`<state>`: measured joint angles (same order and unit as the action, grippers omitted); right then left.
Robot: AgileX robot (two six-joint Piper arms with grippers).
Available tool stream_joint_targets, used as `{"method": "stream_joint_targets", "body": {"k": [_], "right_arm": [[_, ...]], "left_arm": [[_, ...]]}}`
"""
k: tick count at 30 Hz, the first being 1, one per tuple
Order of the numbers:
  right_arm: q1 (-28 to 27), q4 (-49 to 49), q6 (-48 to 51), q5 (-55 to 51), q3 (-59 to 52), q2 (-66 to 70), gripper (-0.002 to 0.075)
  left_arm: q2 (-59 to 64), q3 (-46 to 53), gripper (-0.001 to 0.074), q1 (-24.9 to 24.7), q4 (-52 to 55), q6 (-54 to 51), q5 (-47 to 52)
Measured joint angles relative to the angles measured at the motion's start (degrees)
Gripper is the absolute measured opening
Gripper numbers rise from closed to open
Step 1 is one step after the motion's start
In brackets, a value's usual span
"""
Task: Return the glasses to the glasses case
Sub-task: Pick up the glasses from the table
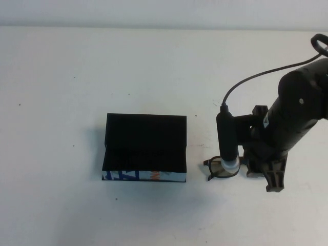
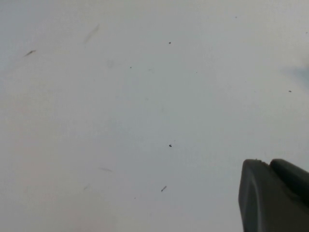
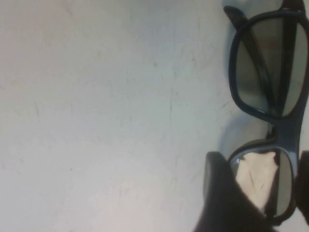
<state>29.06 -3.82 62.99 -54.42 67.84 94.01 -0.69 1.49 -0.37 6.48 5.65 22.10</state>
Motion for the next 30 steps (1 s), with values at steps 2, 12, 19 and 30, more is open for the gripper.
{"method": "stream_joint_targets", "body": {"k": [2,12,19,30], "right_arm": [[-0.93,-0.25,0.77,0.67,0.57,1.74,0.0296],[-2.58,0.86,5.64,2.96,1.82,5.71,0.0307],[-2.68,2.38,6.83,4.16,1.95,5.71,0.0307],[-2.68,3.82,6.98,3.01,6.23,10.42,0.0308]], "left_arm": [[0.00,0.00,-0.0004,0.00,0.00,0.00,0.00],[0.00,0.00,-0.0004,0.00,0.00,0.00,0.00],[0.00,0.00,-0.0004,0.00,0.00,0.00,0.00],[0.00,0.00,-0.0004,0.00,0.00,0.00,0.00]]}}
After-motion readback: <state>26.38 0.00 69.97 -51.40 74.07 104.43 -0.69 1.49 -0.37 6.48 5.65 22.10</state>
